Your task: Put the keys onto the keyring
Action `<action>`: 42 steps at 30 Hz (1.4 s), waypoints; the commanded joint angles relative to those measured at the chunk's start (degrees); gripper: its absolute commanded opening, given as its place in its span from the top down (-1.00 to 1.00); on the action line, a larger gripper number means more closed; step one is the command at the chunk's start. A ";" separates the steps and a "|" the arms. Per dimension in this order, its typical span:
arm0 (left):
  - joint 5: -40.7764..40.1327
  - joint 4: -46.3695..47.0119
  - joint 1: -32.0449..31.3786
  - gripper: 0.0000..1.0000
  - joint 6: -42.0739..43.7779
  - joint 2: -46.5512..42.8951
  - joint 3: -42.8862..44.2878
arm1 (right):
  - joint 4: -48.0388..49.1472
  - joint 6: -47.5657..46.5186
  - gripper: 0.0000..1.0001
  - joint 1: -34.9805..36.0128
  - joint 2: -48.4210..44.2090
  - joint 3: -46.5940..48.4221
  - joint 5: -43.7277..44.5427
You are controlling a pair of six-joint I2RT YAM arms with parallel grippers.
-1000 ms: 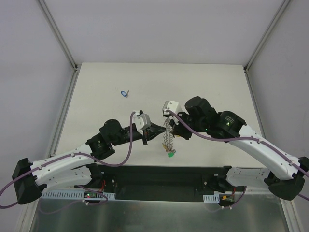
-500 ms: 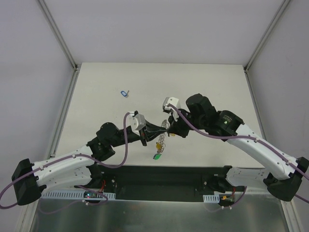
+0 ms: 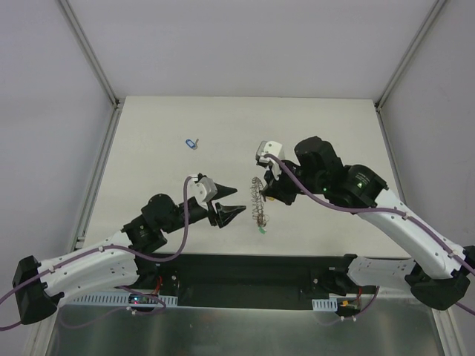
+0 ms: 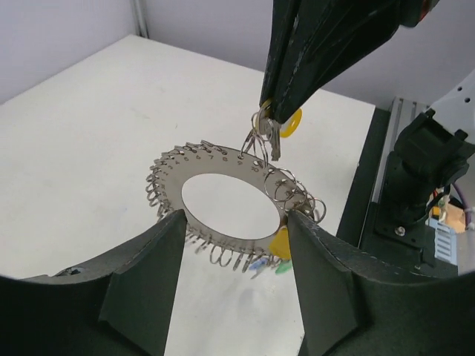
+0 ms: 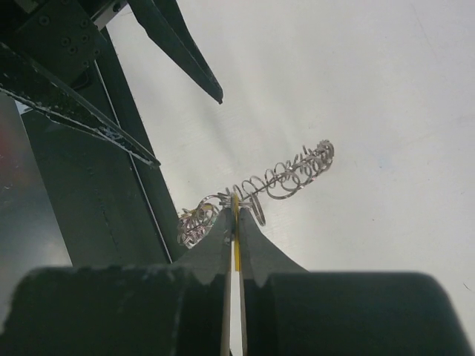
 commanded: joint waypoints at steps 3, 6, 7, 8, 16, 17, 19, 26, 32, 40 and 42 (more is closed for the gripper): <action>3.48 -7.49 -0.02 -0.15 3.12 4.15 6.72 | -2.59 -2.55 0.98 -0.18 2.13 4.33 0.15; 6.03 -7.32 -0.02 -0.15 3.38 7.22 8.92 | -3.38 -2.81 0.98 -0.09 2.40 4.77 0.59; 6.47 -7.32 -0.02 -0.14 3.91 7.94 9.53 | -3.64 -2.90 0.98 -0.18 2.48 4.94 0.59; 6.82 -7.32 -0.02 -0.13 4.08 8.55 10.49 | -3.99 -2.90 0.98 -0.18 2.57 5.03 0.68; 9.99 -6.35 -0.03 -0.06 4.88 14.09 14.02 | -4.43 -1.50 0.98 0.26 2.57 5.47 2.00; 10.25 -6.18 -0.02 -0.06 4.79 14.53 14.37 | -4.61 -1.41 0.98 0.52 2.83 5.56 2.44; 10.87 -5.74 -0.03 -0.06 4.61 15.32 14.46 | -4.70 -1.23 0.97 0.61 3.01 5.83 2.70; 10.87 -5.21 -0.11 -0.06 5.49 17.70 15.34 | -4.78 -0.62 0.98 1.58 3.27 6.09 2.97; 10.43 -5.12 -0.11 -0.02 6.46 18.84 16.13 | -5.14 -0.35 0.98 2.37 3.71 6.44 3.49; 9.99 -5.12 -0.11 0.28 6.90 19.46 16.13 | -5.49 -0.26 0.98 3.42 4.24 7.32 3.85; 10.07 -5.21 -0.11 0.62 7.25 19.46 16.04 | -5.75 -0.26 0.98 3.69 4.24 7.41 4.20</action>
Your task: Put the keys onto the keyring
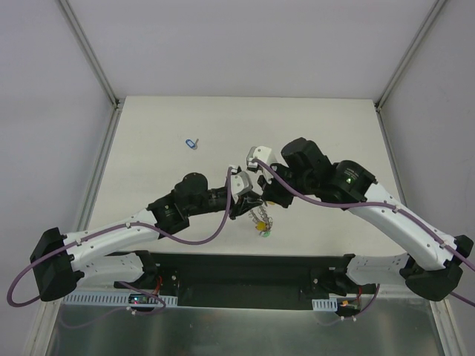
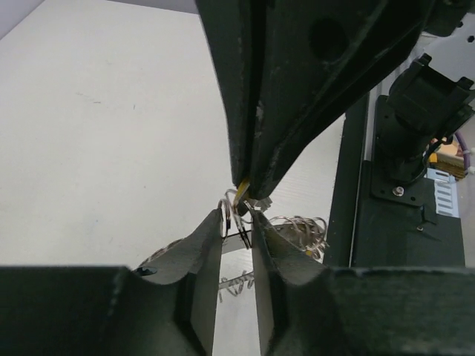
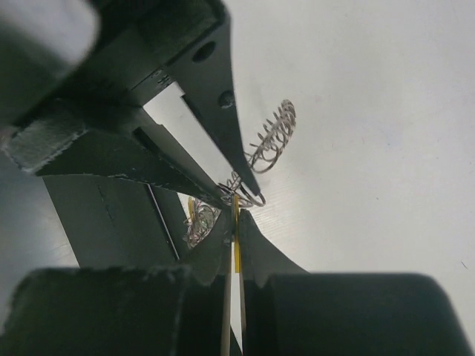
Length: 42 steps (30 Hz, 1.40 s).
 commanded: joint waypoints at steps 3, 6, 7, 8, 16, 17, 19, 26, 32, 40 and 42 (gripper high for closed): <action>0.87 1.83 -0.20 1.00 1.28 -0.45 1.83 | 0.50 0.24 0.98 0.58 -0.81 3.34 1.95; 0.61 1.39 -0.20 1.00 1.81 -1.60 0.96 | -0.56 -0.90 0.98 0.59 -1.68 3.26 4.41; 0.52 1.21 -0.20 1.00 2.07 -2.03 0.52 | -1.08 -1.17 0.98 0.41 -2.04 2.99 5.02; 0.44 0.69 -0.20 1.00 2.16 -2.82 0.17 | -1.78 -1.34 0.98 0.32 -2.13 2.90 6.07; 1.05 -2.12 -0.20 1.00 4.18 -7.57 -1.59 | -3.11 -3.10 0.98 -2.58 -5.99 0.09 7.05; 1.22 -2.39 -0.20 1.00 4.36 -8.01 -1.59 | -3.11 -3.19 0.97 -2.58 -6.60 -0.34 6.27; 1.31 -2.92 -0.20 1.00 4.36 -8.45 -1.59 | -2.93 -3.37 0.98 -2.58 -6.96 -0.79 5.39; 0.61 0.85 -0.20 1.00 2.52 -10.12 -1.07 | 1.19 -1.79 0.98 -2.58 -7.75 -5.71 -0.40; 1.05 8.41 -0.11 1.00 0.06 -9.78 -1.86 | 8.49 1.02 0.97 -2.49 -8.54 -10.19 -5.95; 2.19 10.09 -0.20 1.00 -0.65 -8.89 -1.94 | 10.87 2.52 0.04 -2.84 -10.91 -12.39 -2.36; 2.37 10.18 -0.20 1.00 -0.12 -9.07 -2.64 | 10.87 2.78 -0.02 -3.80 -12.05 -12.74 -2.27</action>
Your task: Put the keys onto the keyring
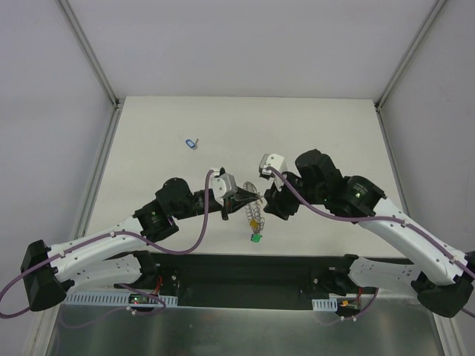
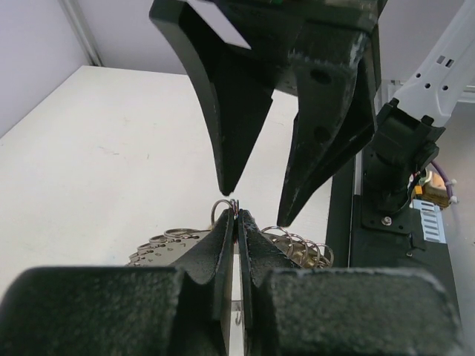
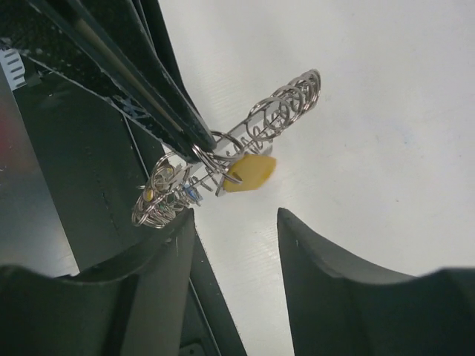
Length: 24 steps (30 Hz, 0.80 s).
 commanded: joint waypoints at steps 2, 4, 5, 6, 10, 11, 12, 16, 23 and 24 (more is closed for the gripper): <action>1.58 6.27 -0.14 1.00 0.29 -1.53 -0.81 | 2.47 1.56 -0.02 -2.72 -4.93 -0.44 -0.84; 2.28 5.83 -0.05 1.00 0.73 -2.14 -1.17 | 3.26 1.83 0.02 -5.35 -5.55 -0.96 -6.18; 2.55 5.65 -0.05 1.00 1.17 -2.32 -1.17 | 3.79 2.18 0.05 -6.23 -5.99 -1.23 -8.57; 2.99 5.39 -0.05 1.00 1.52 -2.41 -1.08 | 5.27 2.35 0.12 -8.15 -5.91 -2.01 -11.03; 4.92 4.25 -0.05 1.00 2.84 -3.55 -0.99 | 8.36 2.18 0.22 -12.03 -5.38 -3.51 -23.76; 5.36 3.81 0.04 1.00 3.37 -3.73 -0.90 | 8.71 1.92 0.24 -12.65 -4.86 -3.51 -25.54; 5.80 3.63 -0.05 1.00 3.72 -3.82 -0.82 | 9.15 1.31 0.24 -13.61 -3.98 -3.51 -27.29; 7.56 3.10 -0.05 1.00 4.16 -4.34 -0.38 | 9.51 -0.28 0.24 -14.33 -1.87 -2.11 -33.54; 8.26 2.57 -0.05 1.00 4.16 -4.61 0.59 | 9.42 -2.04 0.28 -15.12 0.24 -0.53 -41.19; 8.35 2.49 0.04 1.00 4.08 -4.78 0.85 | 9.24 -2.13 0.28 -15.12 0.33 -0.53 -41.63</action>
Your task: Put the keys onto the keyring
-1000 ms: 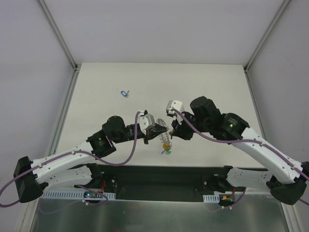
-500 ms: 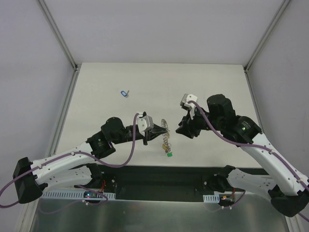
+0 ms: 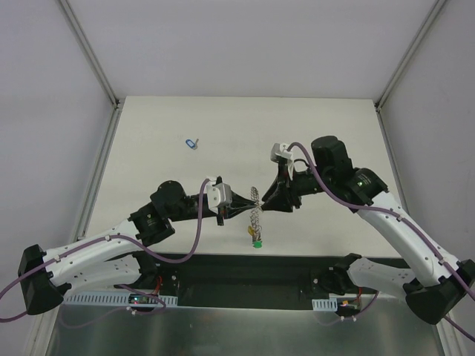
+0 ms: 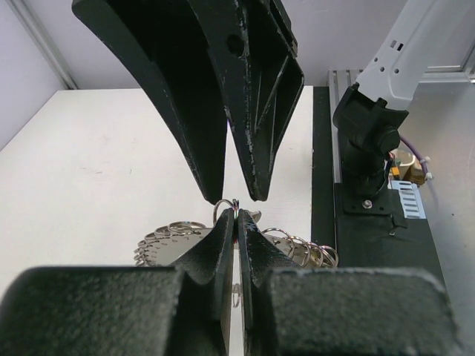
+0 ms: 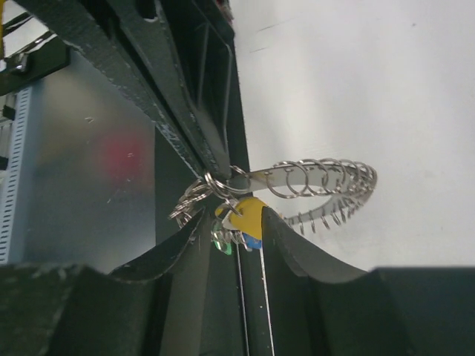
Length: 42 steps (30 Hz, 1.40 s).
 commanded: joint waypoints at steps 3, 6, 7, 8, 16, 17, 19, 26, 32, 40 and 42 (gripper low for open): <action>2.21 2.64 -0.05 1.00 1.21 -1.57 2.95 | 1.09 -3.07 0.34 -0.34 0.97 2.84 -9.16; 2.39 2.38 -0.05 1.00 1.21 -1.57 3.39 | 0.82 -3.51 0.41 -0.25 1.32 2.66 -10.13; 2.56 2.38 -0.05 1.00 1.21 -1.57 3.48 | 0.73 -3.60 0.43 -0.34 1.32 2.66 -10.31; 2.56 2.38 -0.05 1.00 1.21 -1.57 3.57 | 0.65 -3.69 0.50 -0.43 1.24 2.75 -10.31; 3.62 2.38 -0.05 1.00 1.13 -1.75 4.62 | 0.03 -4.39 0.52 -0.87 1.41 2.31 -9.34; 3.70 2.38 0.04 1.00 1.13 -1.75 4.54 | -0.06 -4.39 0.52 -0.87 1.50 2.14 -9.34; 3.79 2.29 -0.05 1.00 1.13 -2.01 4.71 | -0.06 -4.39 0.52 -1.05 1.41 2.05 -9.34; 3.88 2.38 -0.05 1.00 1.13 -2.45 4.89 | -0.15 -4.39 0.60 -1.05 1.67 2.14 -10.57; 4.49 2.38 -0.05 1.00 1.13 -2.10 5.41 | -0.06 -4.39 0.63 -1.05 1.85 2.40 -11.36; 5.29 3.08 -0.05 1.00 0.77 -1.66 5.59 | -0.06 -4.39 0.65 -1.13 2.46 2.84 -12.50; 5.29 3.08 -0.13 1.00 0.77 -1.57 5.68 | -0.06 -4.39 0.70 -1.13 2.47 2.93 -12.59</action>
